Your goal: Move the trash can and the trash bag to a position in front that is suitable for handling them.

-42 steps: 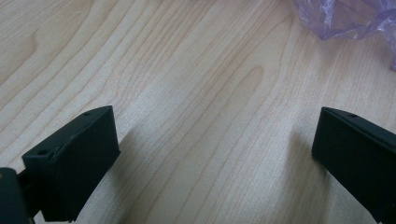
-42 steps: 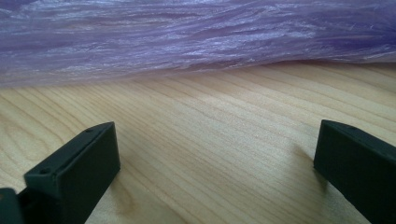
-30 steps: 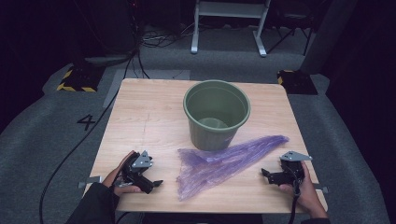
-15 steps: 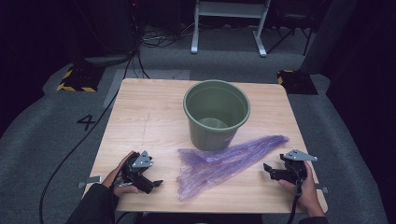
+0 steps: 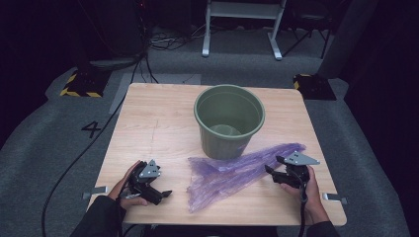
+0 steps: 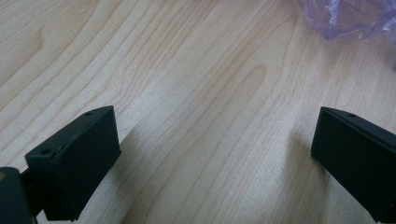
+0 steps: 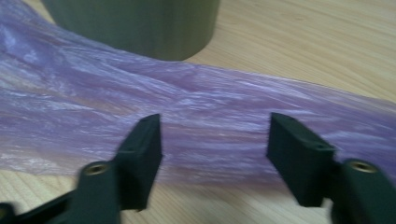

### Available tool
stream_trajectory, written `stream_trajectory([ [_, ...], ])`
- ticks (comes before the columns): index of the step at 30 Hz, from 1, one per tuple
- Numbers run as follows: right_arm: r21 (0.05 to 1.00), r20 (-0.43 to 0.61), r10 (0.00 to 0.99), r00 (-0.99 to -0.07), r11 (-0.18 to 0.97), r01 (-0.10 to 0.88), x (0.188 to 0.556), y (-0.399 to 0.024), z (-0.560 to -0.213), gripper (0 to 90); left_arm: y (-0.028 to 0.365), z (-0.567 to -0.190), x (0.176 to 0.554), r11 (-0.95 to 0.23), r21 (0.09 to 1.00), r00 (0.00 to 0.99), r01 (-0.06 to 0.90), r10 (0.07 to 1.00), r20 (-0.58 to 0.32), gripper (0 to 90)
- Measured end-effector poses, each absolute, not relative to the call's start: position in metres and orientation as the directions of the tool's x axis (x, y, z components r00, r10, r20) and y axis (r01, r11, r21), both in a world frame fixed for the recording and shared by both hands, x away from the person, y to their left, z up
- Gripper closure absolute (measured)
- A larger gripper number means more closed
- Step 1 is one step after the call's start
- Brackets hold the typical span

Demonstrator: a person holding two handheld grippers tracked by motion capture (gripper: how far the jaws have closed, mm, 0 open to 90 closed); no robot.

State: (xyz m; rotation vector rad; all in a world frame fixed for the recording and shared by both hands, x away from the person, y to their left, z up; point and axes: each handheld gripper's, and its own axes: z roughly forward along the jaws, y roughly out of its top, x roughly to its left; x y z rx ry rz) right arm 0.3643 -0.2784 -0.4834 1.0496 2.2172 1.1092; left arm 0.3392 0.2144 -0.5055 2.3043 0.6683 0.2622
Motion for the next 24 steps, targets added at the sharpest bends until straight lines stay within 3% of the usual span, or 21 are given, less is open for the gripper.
stream_trajectory([
  [2,0.814,-0.049,0.784,-0.619,0.391,0.430,0.365,-0.276,-0.484,44.9,0.214,-0.506,0.339,-0.612,0.688,0.845,0.390,0.534,-0.004,1.1],
  [3,0.814,-0.038,0.770,-0.636,0.393,0.427,0.366,-0.273,-0.485,51.0,0.214,-0.506,0.339,-0.612,0.686,0.845,0.392,0.535,-0.005,1.1],
  [5,0.814,-0.032,0.768,-0.640,0.392,0.428,0.367,-0.271,-0.486,52.7,0.214,-0.506,0.339,-0.612,0.686,0.845,0.393,0.535,-0.006,1.1],
  [10,0.811,-0.005,0.757,-0.653,0.385,0.440,0.372,-0.264,-0.491,68.6,0.214,-0.506,0.339,-0.612,0.688,0.845,0.390,0.534,-0.003,1.1],
  [17,0.790,0.013,0.733,-0.680,0.409,0.456,0.376,-0.250,-0.497,73.2,0.214,-0.506,0.339,-0.612,0.688,0.845,0.390,0.534,-0.003,1.4],
  [24,0.783,0.002,0.728,-0.686,0.426,0.454,0.377,-0.236,-0.500,69.5,0.215,-0.505,0.338,-0.609,0.689,0.844,0.393,0.537,-0.007,3.1],
])
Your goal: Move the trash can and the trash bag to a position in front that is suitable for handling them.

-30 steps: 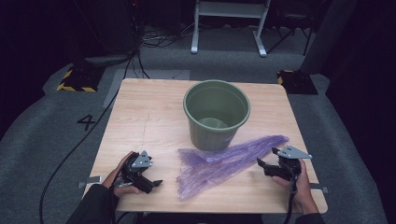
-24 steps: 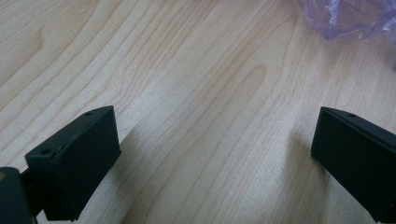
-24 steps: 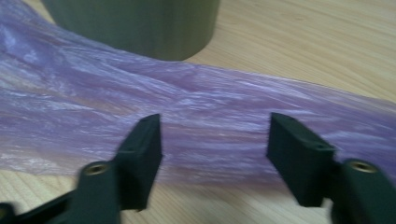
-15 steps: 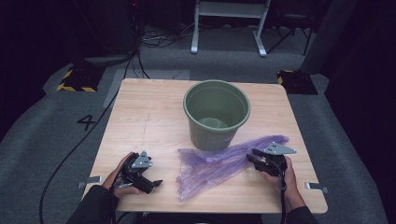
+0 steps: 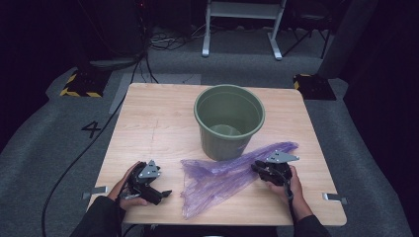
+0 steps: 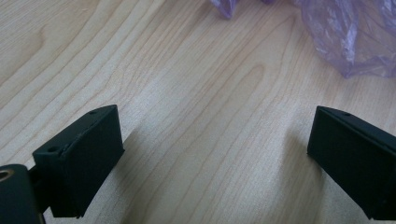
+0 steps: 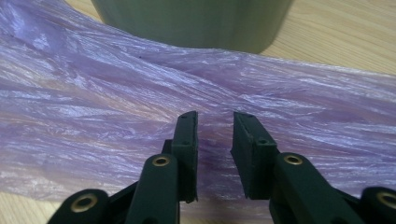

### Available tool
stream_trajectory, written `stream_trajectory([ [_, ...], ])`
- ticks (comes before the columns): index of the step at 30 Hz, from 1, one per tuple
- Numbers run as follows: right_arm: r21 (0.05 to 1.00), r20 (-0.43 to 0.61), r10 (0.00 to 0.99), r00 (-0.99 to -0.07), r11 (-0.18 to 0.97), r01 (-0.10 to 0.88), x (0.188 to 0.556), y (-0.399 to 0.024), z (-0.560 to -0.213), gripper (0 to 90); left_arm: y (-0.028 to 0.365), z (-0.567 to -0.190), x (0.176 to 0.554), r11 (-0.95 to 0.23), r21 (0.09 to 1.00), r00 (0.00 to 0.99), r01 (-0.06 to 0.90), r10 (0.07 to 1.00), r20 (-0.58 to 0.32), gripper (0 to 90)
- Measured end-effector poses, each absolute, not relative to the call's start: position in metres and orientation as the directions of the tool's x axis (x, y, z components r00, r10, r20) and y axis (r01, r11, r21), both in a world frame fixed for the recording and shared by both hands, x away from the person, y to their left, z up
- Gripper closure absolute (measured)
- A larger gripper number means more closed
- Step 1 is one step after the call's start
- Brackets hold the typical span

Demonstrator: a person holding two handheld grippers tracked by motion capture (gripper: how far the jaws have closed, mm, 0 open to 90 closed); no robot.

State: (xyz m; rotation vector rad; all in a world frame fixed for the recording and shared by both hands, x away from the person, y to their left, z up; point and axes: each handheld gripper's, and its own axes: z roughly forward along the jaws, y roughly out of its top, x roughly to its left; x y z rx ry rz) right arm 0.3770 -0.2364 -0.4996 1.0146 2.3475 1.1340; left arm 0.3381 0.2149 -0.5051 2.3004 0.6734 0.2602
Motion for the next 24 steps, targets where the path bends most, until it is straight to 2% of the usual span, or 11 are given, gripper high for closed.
stream_trajectory([
  [3,0.783,-0.009,0.725,-0.689,0.434,0.446,0.376,-0.229,-0.500,67.3,0.215,-0.504,0.338,-0.608,0.687,0.841,0.397,0.541,-0.006,3.9],
  [8,0.783,-0.035,0.725,-0.688,0.448,0.432,0.375,-0.216,-0.502,67.3,0.217,-0.502,0.340,-0.576,0.701,0.815,0.421,0.579,-0.013,16.8],
  [10,0.785,-0.041,0.727,-0.685,0.448,0.428,0.375,-0.214,-0.502,67.2,0.217,-0.500,0.341,-0.570,0.700,0.801,0.430,0.598,-0.006,15.0],
  [11,0.787,-0.046,0.728,-0.684,0.449,0.424,0.375,-0.213,-0.502,67.2,0.217,-0.499,0.341,-0.561,0.709,0.800,0.427,0.601,-0.007,16.8],
  [16,0.780,-0.054,0.725,-0.687,0.460,0.424,0.374,-0.206,-0.502,63.9,0.217,-0.488,0.339,-0.502,0.760,0.805,0.413,0.591,-0.048,15.6],
  [21,0.775,-0.081,0.722,-0.687,0.479,0.412,0.373,-0.201,-0.503,62.7,0.204,-0.477,0.336,-0.499,0.757,0.768,0.421,0.641,-0.004,19.5],
  [24,0.774,-0.075,0.723,-0.687,0.476,0.417,0.374,-0.201,-0.503,61.1,0.198,-0.470,0.335,-0.485,0.780,0.778,0.397,0.628,-0.005,20.3],
])
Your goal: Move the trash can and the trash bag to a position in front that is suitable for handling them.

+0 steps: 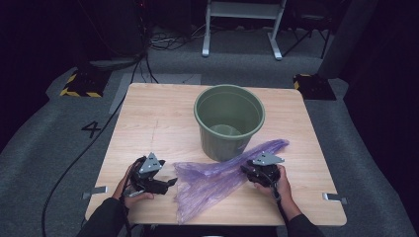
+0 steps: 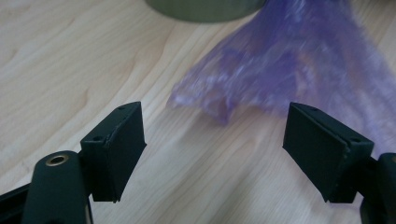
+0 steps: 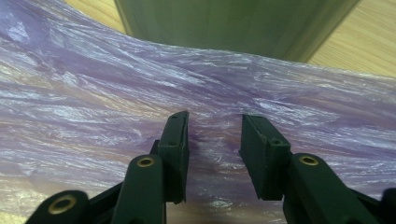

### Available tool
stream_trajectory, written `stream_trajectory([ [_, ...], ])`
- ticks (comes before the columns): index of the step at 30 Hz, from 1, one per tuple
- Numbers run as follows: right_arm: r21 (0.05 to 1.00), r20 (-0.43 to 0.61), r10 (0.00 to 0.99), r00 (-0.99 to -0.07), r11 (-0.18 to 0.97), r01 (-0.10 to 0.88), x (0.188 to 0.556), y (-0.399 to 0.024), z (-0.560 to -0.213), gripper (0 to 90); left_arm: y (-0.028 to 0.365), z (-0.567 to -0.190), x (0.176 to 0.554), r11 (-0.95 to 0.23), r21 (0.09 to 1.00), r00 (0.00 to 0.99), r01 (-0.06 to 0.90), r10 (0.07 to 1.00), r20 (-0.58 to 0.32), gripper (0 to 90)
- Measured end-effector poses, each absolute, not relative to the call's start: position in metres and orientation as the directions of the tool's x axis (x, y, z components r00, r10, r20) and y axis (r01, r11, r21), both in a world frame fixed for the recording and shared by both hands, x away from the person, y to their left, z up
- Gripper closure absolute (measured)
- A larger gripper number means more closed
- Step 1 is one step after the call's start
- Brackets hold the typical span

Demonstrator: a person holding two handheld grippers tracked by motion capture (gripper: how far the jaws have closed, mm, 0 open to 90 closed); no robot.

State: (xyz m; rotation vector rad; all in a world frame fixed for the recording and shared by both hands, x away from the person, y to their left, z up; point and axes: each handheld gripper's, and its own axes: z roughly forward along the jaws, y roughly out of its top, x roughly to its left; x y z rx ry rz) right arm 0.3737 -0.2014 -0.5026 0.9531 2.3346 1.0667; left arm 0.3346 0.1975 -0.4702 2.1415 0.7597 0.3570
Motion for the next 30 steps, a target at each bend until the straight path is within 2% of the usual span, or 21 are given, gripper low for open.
stream_trajectory([
  [4,0.775,-0.071,0.724,-0.686,0.474,0.419,0.374,-0.202,-0.503,60.2,0.186,-0.462,0.332,-0.502,0.788,0.769,0.357,0.636,0.057,20.8],
  [8,0.774,-0.067,0.722,-0.689,0.473,0.421,0.375,-0.201,-0.503,54.7,0.176,-0.465,0.333,-0.519,0.789,0.824,0.330,0.566,0.028,21.4],
  [10,0.771,-0.059,0.729,-0.682,0.467,0.432,0.376,-0.202,-0.503,47.7,0.171,-0.470,0.333,-0.537,0.778,0.841,0.325,0.540,0.021,21.4],
  [11,0.771,-0.059,0.729,-0.682,0.467,0.432,0.376,-0.202,-0.503,47.7,0.167,-0.473,0.333,-0.548,0.767,0.848,0.333,0.530,0.010,21.4],
  [14,0.775,-0.049,0.729,-0.683,0.459,0.434,0.376,-0.203,-0.503,39.7,0.160,-0.482,0.333,-0.584,0.737,0.865,0.341,0.501,-0.003,21.3],
  [15,0.788,-0.035,0.734,-0.678,0.437,0.433,0.375,-0.205,-0.502,34.9,0.158,-0.484,0.334,-0.586,0.733,0.868,0.345,0.497,-0.012,21.3],
  [23,0.814,-0.039,0.757,-0.653,0.403,0.419,0.371,-0.219,-0.493,29.3,0.143,-0.500,0.334,-0.634,0.691,0.880,0.347,0.475,-0.006,21.1],
  [29,0.833,-0.052,0.817,-0.575,0.353,0.426,0.372,-0.240,-0.482,24.7,0.146,-0.502,0.336,-0.621,0.710,0.886,0.332,0.463,-0.009,20.9],
  [30,0.833,-0.064,0.845,-0.531,0.338,0.437,0.377,-0.249,-0.477,19.9,0.147,-0.503,0.336,-0.621,0.711,0.888,0.329,0.461,-0.008,20.8],
])
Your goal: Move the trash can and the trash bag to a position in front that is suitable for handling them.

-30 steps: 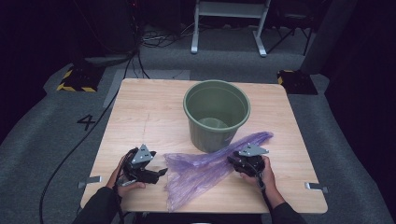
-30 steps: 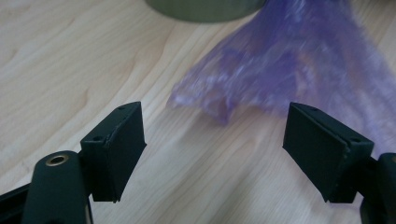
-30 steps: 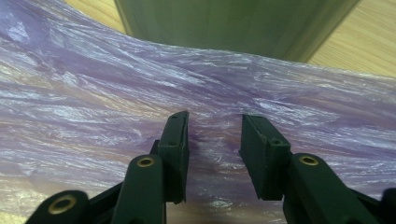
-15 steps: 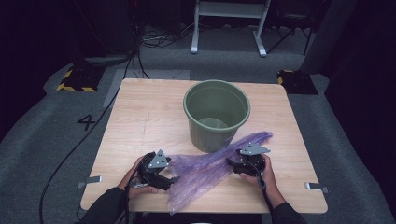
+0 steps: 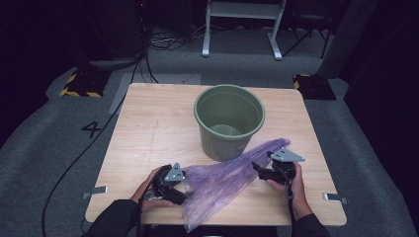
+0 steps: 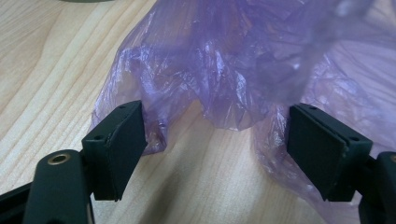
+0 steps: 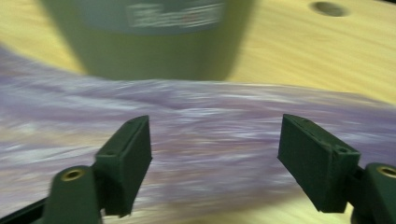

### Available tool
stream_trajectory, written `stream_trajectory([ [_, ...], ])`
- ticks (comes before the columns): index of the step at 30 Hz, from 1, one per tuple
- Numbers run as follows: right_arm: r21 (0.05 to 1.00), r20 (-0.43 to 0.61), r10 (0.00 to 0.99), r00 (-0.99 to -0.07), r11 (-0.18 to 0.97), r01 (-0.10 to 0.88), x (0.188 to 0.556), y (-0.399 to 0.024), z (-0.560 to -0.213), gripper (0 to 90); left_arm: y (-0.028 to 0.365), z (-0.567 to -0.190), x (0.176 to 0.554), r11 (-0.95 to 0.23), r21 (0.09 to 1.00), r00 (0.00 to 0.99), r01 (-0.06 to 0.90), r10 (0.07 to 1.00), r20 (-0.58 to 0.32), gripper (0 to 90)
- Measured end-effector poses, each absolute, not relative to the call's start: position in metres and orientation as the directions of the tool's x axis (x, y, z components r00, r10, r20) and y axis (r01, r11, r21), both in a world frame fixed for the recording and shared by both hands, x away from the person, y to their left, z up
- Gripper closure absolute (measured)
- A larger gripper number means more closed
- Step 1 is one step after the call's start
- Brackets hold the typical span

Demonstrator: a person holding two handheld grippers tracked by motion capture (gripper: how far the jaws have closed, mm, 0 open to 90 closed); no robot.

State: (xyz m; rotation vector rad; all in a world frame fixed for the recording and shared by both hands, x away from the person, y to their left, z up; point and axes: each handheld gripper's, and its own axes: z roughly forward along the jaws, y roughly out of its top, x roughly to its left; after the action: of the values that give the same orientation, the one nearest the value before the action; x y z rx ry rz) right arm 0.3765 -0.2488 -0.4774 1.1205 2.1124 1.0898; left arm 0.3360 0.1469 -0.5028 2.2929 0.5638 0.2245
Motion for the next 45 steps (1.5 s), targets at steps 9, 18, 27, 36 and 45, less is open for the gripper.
stream_trajectory([
  [9,0.778,0.012,0.911,-0.413,0.251,0.576,0.414,-0.273,-0.486,18.7,0.161,-0.504,0.345,-0.615,0.720,0.890,0.321,0.456,-0.007,20.7],
  [18,0.753,0.000,0.905,-0.426,0.281,0.595,0.430,-0.270,-0.501,40.1,0.165,-0.504,0.369,-0.610,0.719,0.882,0.332,0.471,-0.007,20.2],
  [27,0.775,-0.007,0.878,-0.479,0.307,0.552,0.426,-0.270,-0.502,77.9,0.163,-0.503,0.392,-0.602,0.719,0.863,0.347,0.506,0.006,19.7],
  [36,0.829,-0.034,0.899,-0.436,0.269,0.491,0.418,-0.285,-0.488,85.3,0.171,-0.487,0.380,-0.537,0.765,0.850,0.355,0.526,-0.025,15.7],
  [45,0.845,-0.041,0.911,-0.411,0.251,0.471,0.413,-0.303,-0.482,85.3,0.206,-0.473,0.362,-0.523,0.772,0.806,0.361,0.591,0.023,15.8],
])
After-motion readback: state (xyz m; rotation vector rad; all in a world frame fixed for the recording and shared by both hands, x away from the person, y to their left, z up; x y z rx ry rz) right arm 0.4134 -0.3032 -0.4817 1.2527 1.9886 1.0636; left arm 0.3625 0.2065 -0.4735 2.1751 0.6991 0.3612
